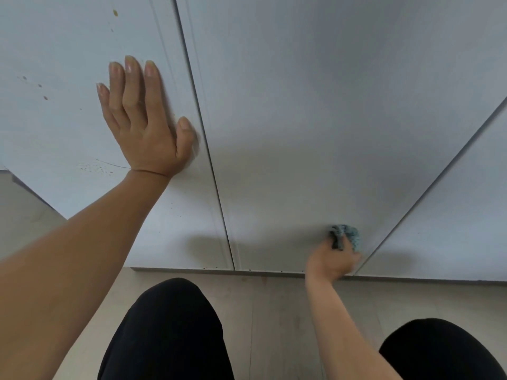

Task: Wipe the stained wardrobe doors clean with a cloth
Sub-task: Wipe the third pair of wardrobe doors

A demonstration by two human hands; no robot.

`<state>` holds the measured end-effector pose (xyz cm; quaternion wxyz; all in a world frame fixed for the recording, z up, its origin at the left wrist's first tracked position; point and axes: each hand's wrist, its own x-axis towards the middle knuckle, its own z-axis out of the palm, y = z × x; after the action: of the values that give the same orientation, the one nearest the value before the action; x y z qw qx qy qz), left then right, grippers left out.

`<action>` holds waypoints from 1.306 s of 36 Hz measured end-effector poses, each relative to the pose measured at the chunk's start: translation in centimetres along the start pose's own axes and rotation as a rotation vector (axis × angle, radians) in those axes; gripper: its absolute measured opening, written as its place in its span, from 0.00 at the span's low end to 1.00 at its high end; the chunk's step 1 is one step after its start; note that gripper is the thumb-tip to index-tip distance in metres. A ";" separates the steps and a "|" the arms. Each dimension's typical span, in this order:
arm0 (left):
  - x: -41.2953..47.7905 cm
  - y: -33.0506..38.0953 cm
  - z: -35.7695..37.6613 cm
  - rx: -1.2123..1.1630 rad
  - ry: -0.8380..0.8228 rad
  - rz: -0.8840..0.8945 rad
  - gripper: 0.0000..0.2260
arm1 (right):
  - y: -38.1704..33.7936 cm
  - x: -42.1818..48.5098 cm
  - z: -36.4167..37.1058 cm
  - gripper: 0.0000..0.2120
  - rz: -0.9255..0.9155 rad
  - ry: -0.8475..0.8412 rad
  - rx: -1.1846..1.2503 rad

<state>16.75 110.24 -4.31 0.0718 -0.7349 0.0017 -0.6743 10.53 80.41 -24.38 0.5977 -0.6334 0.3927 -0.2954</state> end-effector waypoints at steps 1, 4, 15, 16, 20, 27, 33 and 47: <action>0.0 0.0 0.0 -0.004 0.003 0.000 0.30 | 0.3 -0.8 -0.2 0.12 -0.044 -0.052 -0.045; -0.1 -0.1 0.0 -0.003 0.004 -0.012 0.30 | 1.1 -0.7 -2.3 0.15 -0.256 -0.158 -0.215; 0.1 0.0 -0.1 -0.015 -0.009 -0.016 0.29 | -2.0 -5.0 1.6 0.19 -0.532 -0.190 -0.060; 0.1 0.1 -0.1 -0.020 -0.011 -0.017 0.29 | -1.2 -6.0 1.8 0.18 -0.584 -0.273 -0.106; 0.3 0.1 -0.3 -0.031 -0.032 -0.023 0.29 | 0.8 -5.6 0.3 0.22 -0.623 -0.430 -0.176; 0.3 0.1 -0.4 -0.047 -0.036 -0.036 0.29 | -1.5 -4.1 0.8 0.19 -0.574 -0.144 -0.113; 0.3 0.2 -0.6 -0.079 -0.042 -0.039 0.29 | 2.2 -8.1 3.3 0.22 -0.843 -0.719 -0.391; 0.4 0.3 -0.5 -0.094 -0.015 -0.050 0.28 | 6.2 -10.4 5.7 0.20 -0.685 -0.764 -0.579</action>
<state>16.34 109.89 -3.89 0.0204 -0.7424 0.0145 -0.6694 9.06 92.38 -30.20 0.3699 -0.9232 -0.0127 -0.1034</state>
